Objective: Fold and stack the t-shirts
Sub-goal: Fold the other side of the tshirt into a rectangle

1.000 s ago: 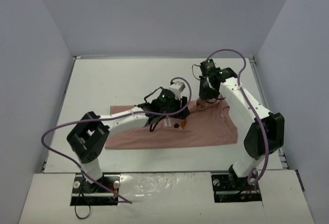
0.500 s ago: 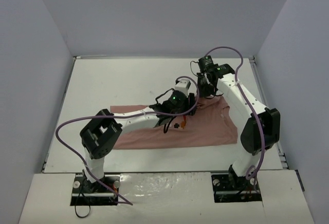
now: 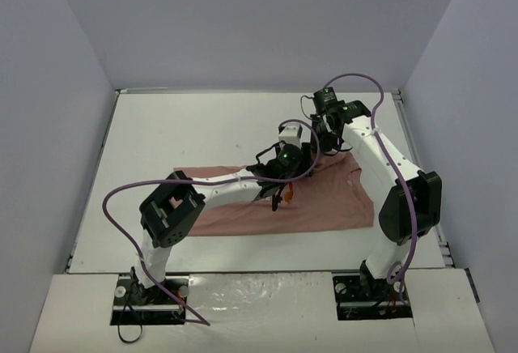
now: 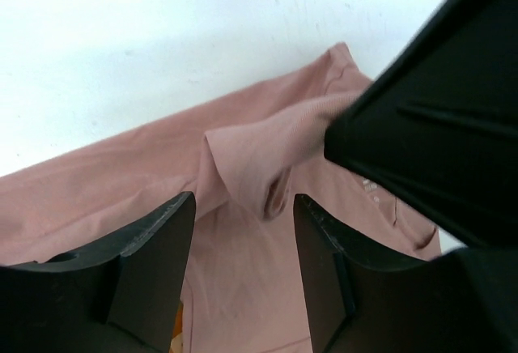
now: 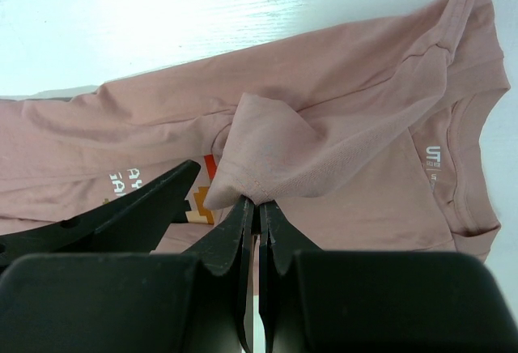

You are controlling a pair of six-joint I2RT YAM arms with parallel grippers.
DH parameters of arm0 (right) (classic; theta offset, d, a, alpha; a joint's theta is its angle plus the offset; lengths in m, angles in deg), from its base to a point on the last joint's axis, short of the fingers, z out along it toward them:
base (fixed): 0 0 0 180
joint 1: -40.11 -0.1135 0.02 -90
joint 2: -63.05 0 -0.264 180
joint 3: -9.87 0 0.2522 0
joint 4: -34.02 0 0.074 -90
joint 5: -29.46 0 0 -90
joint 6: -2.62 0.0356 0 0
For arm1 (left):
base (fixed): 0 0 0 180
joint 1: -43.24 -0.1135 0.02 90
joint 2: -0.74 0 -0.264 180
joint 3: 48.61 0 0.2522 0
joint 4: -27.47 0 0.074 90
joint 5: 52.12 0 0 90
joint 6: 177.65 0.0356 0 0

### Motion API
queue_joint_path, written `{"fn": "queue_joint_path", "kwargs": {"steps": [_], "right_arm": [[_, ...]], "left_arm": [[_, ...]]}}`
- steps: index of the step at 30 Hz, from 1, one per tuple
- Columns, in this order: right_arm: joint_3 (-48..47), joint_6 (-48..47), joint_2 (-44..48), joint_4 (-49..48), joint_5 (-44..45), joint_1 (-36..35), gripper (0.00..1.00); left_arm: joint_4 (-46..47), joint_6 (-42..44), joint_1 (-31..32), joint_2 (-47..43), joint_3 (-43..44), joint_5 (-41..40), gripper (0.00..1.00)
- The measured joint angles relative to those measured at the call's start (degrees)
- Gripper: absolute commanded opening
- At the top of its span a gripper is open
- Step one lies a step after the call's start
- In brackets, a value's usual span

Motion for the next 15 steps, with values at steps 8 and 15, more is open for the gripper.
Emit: {"fn": "queue_joint_path", "kwargs": {"steps": [8,15], "right_arm": [[0.0,0.0,0.0,0.0,-0.1,0.0,0.00],[0.0,0.0,0.0,0.0,-0.1,0.0,0.00]], "left_arm": [[0.1,-2.3,0.0,1.9,0.7,-2.0,0.32],[-0.7,-2.6,0.0,2.9,0.7,-2.9,0.04]]}}
